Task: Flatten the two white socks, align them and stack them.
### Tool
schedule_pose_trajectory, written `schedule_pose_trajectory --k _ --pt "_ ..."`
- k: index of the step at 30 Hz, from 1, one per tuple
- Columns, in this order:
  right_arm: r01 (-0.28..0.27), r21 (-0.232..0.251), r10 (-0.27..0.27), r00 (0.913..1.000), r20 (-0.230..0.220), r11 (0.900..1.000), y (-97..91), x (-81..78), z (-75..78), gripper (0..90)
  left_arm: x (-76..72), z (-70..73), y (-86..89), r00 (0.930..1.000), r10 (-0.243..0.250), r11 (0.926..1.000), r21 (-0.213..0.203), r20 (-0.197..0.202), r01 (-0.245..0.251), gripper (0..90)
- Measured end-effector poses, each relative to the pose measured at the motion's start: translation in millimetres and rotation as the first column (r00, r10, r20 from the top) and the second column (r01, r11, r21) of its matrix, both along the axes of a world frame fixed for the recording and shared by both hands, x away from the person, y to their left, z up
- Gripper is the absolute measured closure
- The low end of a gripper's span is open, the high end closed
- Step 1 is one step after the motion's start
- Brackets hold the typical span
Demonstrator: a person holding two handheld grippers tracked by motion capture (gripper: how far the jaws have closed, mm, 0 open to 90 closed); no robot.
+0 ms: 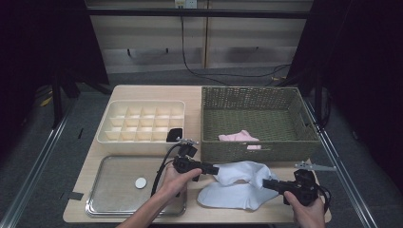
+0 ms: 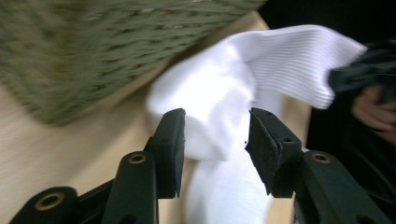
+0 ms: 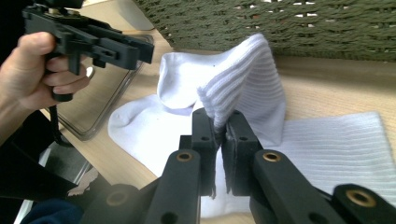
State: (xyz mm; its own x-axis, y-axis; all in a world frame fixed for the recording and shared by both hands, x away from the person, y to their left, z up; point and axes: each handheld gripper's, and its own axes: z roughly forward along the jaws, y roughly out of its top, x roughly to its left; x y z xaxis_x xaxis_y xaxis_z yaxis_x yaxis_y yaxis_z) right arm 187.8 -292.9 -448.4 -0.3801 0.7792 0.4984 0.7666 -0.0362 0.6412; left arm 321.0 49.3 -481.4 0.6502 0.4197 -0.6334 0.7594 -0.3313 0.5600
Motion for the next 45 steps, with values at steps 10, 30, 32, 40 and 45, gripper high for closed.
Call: schedule_pose_trajectory --k 10,30,32,40,45 --pt "-0.02 -0.003 0.02 0.9998 -0.003 0.9998 -1.0 1.5 -1.3 83.8 8.5 -16.9 -15.2 0.9983 0.039 0.9974 0.062 -0.043 -0.037 48.5" --pt "-0.007 -0.005 0.007 0.9999 0.014 1.0 -13.6 3.0 1.6 80.7 1.7 -20.7 -1.6 0.9994 0.027 0.9924 0.12 0.023 -0.03 77.4" --pt "0.001 -0.014 -0.001 0.9999 0.016 0.9999 -15.3 3.9 1.5 81.2 0.9 -20.8 -1.5 0.9991 0.036 0.9929 0.113 0.021 -0.038 83.2" --pt "0.081 -0.008 -0.08 0.9962 0.033 0.9967 -38.4 7.3 7.2 84.9 -2.1 -2.6 6.1 0.9998 -0.013 0.9991 0.039 0.017 0.013 85.6" --pt "0.085 0.0 -0.085 0.9952 0.048 0.9963 -45.0 6.4 17.4 84.9 -11.7 14.4 13.2 0.9991 -0.035 0.9993 -0.012 0.023 0.035 85.6"
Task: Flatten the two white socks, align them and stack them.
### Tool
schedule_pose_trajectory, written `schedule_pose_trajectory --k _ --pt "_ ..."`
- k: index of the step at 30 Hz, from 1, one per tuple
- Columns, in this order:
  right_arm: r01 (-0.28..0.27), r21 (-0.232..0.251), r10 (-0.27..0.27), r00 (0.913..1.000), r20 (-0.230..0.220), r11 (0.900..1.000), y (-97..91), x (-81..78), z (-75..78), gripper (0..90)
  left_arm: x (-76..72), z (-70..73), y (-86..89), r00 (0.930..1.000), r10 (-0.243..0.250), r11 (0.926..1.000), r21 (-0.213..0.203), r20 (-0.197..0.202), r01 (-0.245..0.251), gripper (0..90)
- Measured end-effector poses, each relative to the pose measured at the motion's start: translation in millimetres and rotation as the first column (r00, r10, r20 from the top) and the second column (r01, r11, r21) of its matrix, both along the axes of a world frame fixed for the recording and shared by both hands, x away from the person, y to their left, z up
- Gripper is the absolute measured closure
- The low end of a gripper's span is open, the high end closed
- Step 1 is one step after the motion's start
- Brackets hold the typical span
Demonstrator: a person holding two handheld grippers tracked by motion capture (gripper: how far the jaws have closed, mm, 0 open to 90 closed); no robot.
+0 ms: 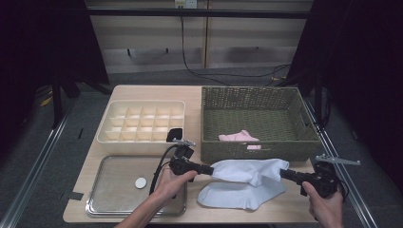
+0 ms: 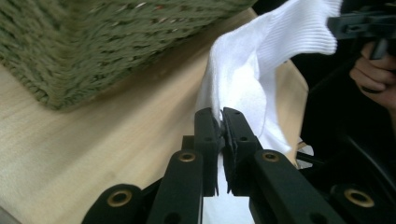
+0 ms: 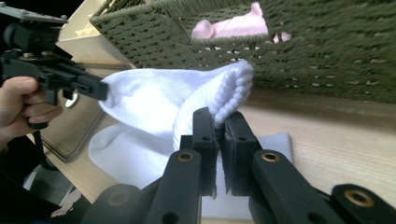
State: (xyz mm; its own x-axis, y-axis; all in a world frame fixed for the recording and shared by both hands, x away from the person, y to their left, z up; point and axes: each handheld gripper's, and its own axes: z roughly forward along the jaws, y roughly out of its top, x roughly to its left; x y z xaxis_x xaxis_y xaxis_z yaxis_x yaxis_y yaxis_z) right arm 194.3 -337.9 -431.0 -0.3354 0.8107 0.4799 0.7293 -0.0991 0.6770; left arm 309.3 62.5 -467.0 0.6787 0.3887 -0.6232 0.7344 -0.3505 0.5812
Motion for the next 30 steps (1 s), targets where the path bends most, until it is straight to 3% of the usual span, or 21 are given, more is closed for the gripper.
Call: schedule_pose_trajectory --k 8,11,14,16,18,23,24,30 --pt "-0.034 0.025 0.034 0.9994 -0.005 0.9991 5.5 -20.1 12.7 84.7 -21.7 15.9 17.0 1.0 -0.006 0.9997 -0.022 0.002 0.006 85.7" --pt "-0.038 0.025 0.038 0.9992 -0.015 0.999 7.1 -26.5 14.4 84.7 -27.1 16.4 19.6 0.9997 -0.024 0.9997 -0.005 0.009 0.024 85.6" --pt "-0.056 0.027 0.057 0.9971 -0.05 0.9981 9.8 -37.1 14.5 84.4 -35.5 11.6 28.1 0.9981 -0.017 0.9993 0.034 -0.06 0.019 85.7" --pt "-0.068 0.047 0.071 0.9955 -0.062 0.9966 10.4 -40.8 13.5 84.5 -38.2 8.9 32.0 0.9977 -0.012 0.9996 0.023 -0.067 0.014 85.6" --pt "-0.069 0.037 0.071 0.9952 -0.067 0.9969 11.9 -43.0 12.3 84.5 -38.0 6.2 33.5 0.9967 -0.012 0.9994 0.031 -0.081 0.015 85.7" --pt "-0.075 0.022 0.077 0.9935 -0.084 0.9969 11.8 -35.8 1.5 83.7 -33.1 0.1 30.0 0.9982 -0.013 0.998 0.06 -0.058 0.016 85.6" --pt "-0.062 -0.008 0.061 0.9944 -0.086 0.998 11.1 -27.6 -5.4 82.7 -29.2 -3.7 26.7 0.9992 -0.01 0.9962 0.086 -0.038 0.013 85.5" --pt "-0.049 -0.028 0.045 0.9932 -0.107 0.9984 2.2 -0.9 -23.4 83.5 -17.7 -10.7 19.5 0.9999 0.008 0.9923 0.124 -0.009 -0.007 85.3"
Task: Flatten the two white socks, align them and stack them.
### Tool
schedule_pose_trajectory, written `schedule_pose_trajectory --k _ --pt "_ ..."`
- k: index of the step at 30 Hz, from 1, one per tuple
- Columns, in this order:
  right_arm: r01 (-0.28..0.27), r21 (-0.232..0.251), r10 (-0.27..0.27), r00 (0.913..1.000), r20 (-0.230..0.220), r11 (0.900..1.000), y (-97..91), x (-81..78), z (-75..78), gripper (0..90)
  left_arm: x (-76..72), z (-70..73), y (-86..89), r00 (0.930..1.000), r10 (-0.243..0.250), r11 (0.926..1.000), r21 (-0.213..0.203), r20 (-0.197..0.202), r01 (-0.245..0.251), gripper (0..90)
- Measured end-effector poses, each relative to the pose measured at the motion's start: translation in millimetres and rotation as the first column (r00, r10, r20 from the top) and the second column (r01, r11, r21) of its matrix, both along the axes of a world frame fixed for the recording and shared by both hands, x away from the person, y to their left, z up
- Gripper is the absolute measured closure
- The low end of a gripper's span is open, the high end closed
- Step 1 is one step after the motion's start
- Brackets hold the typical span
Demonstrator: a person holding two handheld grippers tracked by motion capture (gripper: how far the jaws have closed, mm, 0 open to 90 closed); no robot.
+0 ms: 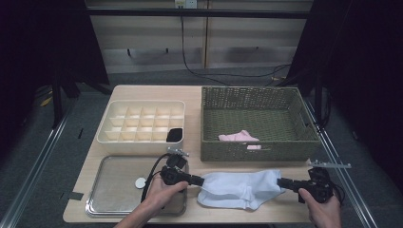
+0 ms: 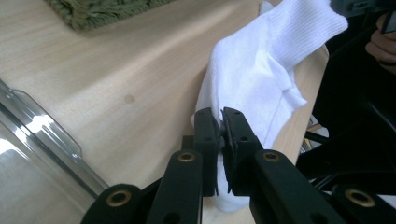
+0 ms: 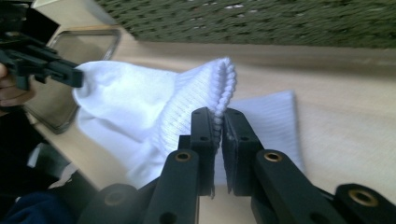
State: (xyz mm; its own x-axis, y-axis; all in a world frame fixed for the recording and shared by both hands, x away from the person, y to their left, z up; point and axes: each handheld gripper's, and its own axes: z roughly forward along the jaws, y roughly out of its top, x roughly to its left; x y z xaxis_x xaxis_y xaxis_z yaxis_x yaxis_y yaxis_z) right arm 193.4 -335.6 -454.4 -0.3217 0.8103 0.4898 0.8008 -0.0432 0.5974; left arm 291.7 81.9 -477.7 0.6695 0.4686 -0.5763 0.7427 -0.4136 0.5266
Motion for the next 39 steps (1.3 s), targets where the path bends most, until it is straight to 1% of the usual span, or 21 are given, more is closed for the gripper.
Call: schedule_pose_trajectory --k 1,2,3,5,6,7,8,11,12,14,21,24,26,28,30,31,33,35,36,38,39 --pt "0.012 -0.025 -0.012 0.9999 0.006 0.9996 -1.0 3.1 -2.2 82.6 1.7 -0.7 0.4 1.0 -0.009 1.0 0.003 -0.002 0.009 85.3" --pt "0.021 -0.03 -0.02 0.9998 0.008 0.9993 -2.5 6.0 -4.6 81.6 2.2 -1.7 0.2 1.0 0.002 1.0 0.005 -0.003 -0.002 85.2" --pt "0.023 -0.014 -0.023 0.9997 0.011 0.9996 -4.2 8.4 -7.0 80.2 3.0 -2.5 0.8 1.0 -0.001 1.0 0.005 -0.01 0.001 85.2" --pt "0.034 -0.011 -0.034 0.9993 0.012 0.9994 -5.5 10.1 -8.7 77.7 3.6 -2.9 1.8 1.0 0.003 1.0 0.006 -0.003 -0.003 85.1" --pt "0.051 -0.004 -0.051 0.9987 -0.005 0.9987 -8.6 14.2 -11.4 71.9 4.3 -3.5 3.0 1.0 0.006 1.0 -0.001 -0.006 -0.006 85.1" --pt "0.062 -0.029 -0.062 0.9981 -0.007 0.9977 -8.6 15.3 -11.3 69.3 4.4 -3.6 2.9 1.0 0.006 1.0 -0.002 -0.005 -0.006 85.0" --pt "0.068 -0.034 -0.068 0.9976 -0.01 0.9971 -8.1 15.6 -11.0 66.9 4.2 -3.9 2.5 1.0 0.006 1.0 -0.003 -0.005 -0.006 84.9" --pt "0.085 -0.027 -0.085 0.9963 0.0 0.996 -7.7 15.3 -11.1 65.4 3.6 -4.1 1.9 1.0 0.003 1.0 0.001 -0.003 -0.003 84.7" --pt "0.121 -0.013 -0.121 0.9926 0.009 0.9925 -11.1 14.2 -10.3 64.6 3.7 -4.7 1.6 1.0 0.0 1.0 -0.002 -0.008 0.0 84.7" --pt "0.13 -0.006 -0.13 0.9915 0.013 0.9915 -14.0 13.5 -9.5 64.6 3.6 -5.2 1.2 1.0 0.001 1.0 -0.003 -0.009 -0.001 84.4" --pt "0.132 0.0 -0.132 0.9913 0.005 0.9913 -17.7 14.2 -12.4 64.4 5.0 -5.9 2.2 0.9999 -0.002 1.0 -0.006 -0.016 0.002 83.8" --pt "0.114 -0.03 -0.114 0.9933 -0.017 0.9931 -13.2 18.6 -18.2 65.6 4.1 -5.0 1.9 0.9998 0.007 0.9999 -0.015 -0.018 -0.007 78.8" --pt "0.108 -0.034 -0.108 0.9938 -0.023 0.9936 -10.8 19.0 -20.0 65.7 3.8 -4.3 2.4 0.9999 -0.002 0.9997 -0.024 -0.012 0.002 77.8" --pt "0.102 -0.072 -0.105 0.9939 -0.033 0.9921 -7.3 20.0 -24.2 65.3 0.8 -1.4 4.0 0.9999 -0.01 0.9996 -0.028 -0.007 0.01 75.3" --pt "0.102 -0.075 -0.105 0.9938 -0.036 0.9919 -8.0 20.0 -27.4 64.9 -1.6 -1.2 5.0 1.0 -0.006 0.9996 -0.029 -0.006 0.006 72.9" --pt "0.104 -0.089 -0.109 0.9932 -0.043 0.9905 -7.3 19.8 -28.5 65.2 -2.4 -1.2 5.1 1.0 -0.007 0.9996 -0.029 -0.006 0.006 71.5" --pt "0.092 -0.084 -0.097 0.9939 -0.052 0.9922 -6.2 19.8 -31.3 65.5 -4.1 -1.4 3.6 1.0 -0.009 0.9996 -0.025 -0.004 0.008 68.6" --pt "0.082 -0.101 -0.087 0.9951 -0.047 0.9915 -4.9 19.9 -32.0 67.2 -4.2 -2.1 3.0 1.0 -0.004 0.9998 -0.021 -0.002 0.004 69.7" --pt "0.077 -0.103 -0.082 0.9956 -0.046 0.9917 -4.8 19.9 -31.5 67.7 -2.5 -3.9 3.2 0.9998 -0.016 0.9998 -0.015 -0.006 0.016 71.2" --pt "0.075 -0.108 -0.079 0.9962 -0.035 0.9913 -5.3 19.6 -31.1 76.7 -1.5 -5.1 3.3 0.9999 -0.009 0.9999 -0.01 -0.011 0.009 76.4" --pt "0.075 -0.108 -0.079 0.9962 -0.035 0.9913 -5.3 19.6 -31.1 76.7 -1.5 -5.1 3.3 0.9999 -0.009 0.9999 -0.01 -0.011 0.009 78.6"
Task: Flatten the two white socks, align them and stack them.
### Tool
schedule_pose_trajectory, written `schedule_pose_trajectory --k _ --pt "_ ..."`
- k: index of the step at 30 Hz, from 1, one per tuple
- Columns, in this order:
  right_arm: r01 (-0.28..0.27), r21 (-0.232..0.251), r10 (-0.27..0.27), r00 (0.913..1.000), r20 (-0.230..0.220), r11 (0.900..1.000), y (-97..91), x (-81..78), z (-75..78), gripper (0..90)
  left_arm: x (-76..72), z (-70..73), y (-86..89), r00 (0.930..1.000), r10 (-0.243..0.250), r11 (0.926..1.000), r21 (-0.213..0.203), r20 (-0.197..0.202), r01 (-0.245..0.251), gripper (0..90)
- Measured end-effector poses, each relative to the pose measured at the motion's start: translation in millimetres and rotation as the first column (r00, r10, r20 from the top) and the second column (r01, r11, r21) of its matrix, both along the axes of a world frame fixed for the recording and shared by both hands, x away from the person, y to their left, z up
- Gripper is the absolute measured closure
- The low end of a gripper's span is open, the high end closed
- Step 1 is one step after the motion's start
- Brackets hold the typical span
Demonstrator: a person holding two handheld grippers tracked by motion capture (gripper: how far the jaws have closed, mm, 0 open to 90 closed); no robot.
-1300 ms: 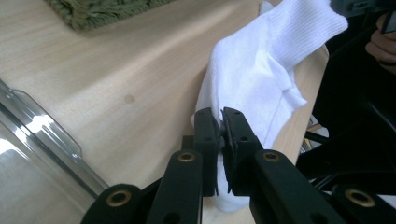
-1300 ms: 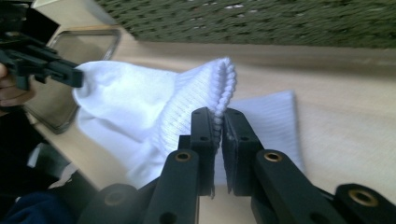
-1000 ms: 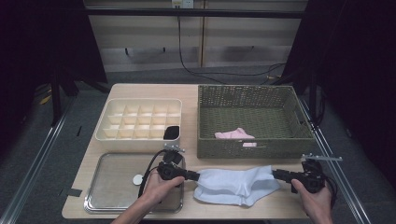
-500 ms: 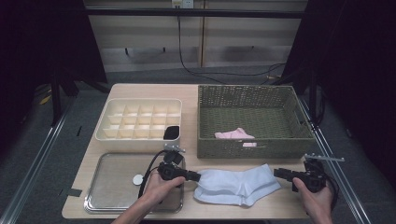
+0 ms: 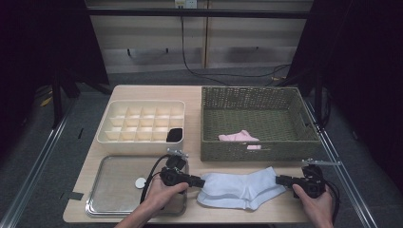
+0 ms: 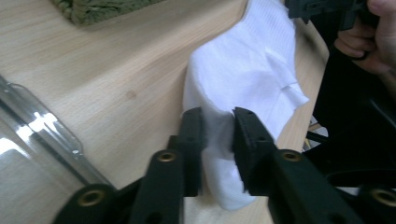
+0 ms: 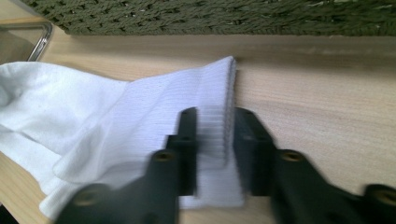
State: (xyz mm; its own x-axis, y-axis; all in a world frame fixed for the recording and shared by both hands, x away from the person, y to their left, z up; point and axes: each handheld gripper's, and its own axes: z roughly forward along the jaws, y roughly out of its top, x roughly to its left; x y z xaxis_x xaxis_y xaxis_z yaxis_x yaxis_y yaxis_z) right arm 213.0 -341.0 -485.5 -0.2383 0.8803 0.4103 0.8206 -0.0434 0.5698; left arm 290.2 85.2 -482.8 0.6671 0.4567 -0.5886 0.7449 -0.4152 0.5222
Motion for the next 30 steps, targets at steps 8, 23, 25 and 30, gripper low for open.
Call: schedule_pose_trajectory --k 8,23,25,30 --pt "-0.019 0.063 0.015 0.9983 0.057 0.9978 -4.5 -2.7 7.4 90.0 0.5 2.6 -2.1 0.9998 -0.02 0.9995 -0.025 -0.005 0.02 85.0" --pt "-0.014 0.092 0.004 0.9947 0.103 0.9957 -8.5 -20.1 34.7 90.0 -5.5 21.8 1.8 0.9993 -0.037 0.9945 -0.098 -0.007 0.036 85.5" --pt "-0.02 0.084 0.011 0.9936 0.112 0.9962 -8.2 -22.0 39.9 90.0 -8.6 25.3 2.2 0.999 -0.044 0.9933 -0.107 -0.005 0.043 85.5" --pt "-0.027 0.077 0.018 0.9938 0.11 0.9966 -7.7 -26.7 46.9 90.0 -11.0 26.1 4.0 0.9987 -0.049 0.9933 -0.105 -0.012 0.047 85.5"
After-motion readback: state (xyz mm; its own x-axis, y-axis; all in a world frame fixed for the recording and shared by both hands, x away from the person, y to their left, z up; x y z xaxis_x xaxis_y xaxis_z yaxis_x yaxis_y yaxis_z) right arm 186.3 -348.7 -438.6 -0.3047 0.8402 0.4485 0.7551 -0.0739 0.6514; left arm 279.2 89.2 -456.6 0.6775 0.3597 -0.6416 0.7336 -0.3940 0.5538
